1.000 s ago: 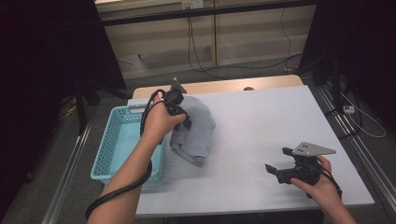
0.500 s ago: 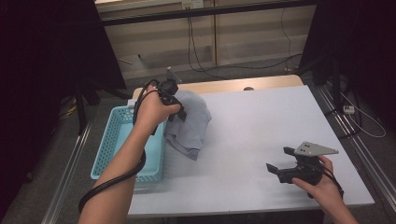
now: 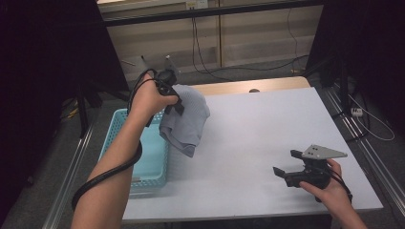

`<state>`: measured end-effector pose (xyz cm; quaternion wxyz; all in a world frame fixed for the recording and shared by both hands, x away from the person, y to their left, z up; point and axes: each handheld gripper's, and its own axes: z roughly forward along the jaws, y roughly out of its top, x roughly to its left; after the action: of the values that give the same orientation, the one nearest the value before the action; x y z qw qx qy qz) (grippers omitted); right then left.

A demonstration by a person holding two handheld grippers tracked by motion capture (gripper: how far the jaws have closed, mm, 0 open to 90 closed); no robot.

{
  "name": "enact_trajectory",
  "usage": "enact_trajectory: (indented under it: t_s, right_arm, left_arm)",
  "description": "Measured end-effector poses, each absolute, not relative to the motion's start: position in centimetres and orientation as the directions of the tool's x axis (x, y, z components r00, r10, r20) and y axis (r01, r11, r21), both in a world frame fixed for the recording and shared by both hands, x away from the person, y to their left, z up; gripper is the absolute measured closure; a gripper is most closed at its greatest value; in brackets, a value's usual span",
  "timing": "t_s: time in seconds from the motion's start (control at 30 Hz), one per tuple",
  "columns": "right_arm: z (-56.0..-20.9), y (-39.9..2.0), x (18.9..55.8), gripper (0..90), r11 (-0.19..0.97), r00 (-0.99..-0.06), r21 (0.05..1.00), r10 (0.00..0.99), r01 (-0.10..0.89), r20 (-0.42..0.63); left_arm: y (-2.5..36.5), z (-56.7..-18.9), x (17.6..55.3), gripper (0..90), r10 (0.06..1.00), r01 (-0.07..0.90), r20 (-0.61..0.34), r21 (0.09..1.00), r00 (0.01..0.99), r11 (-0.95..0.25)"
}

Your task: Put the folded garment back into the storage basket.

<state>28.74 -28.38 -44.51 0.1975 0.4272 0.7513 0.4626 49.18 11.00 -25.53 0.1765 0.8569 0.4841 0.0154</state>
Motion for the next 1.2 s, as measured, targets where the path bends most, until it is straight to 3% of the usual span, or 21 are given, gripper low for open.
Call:
enact_trajectory:
  t_s: [0.67,1.2]
  right_arm:
    - [-44.5,-28.5,28.8,7.4,0.204,-0.556,0.865,0.825,0.459,0.101]
    - [-44.5,-28.4,28.8,7.6,0.208,-0.558,0.863,0.824,0.460,0.099]
  left_arm:
    - [12.9,-21.9,49.8,72.9,0.844,0.822,-0.100,0.314,0.526,-0.475]
    - [16.3,-21.4,50.0,72.8,0.879,0.850,-0.090,0.317,0.469,-0.421]
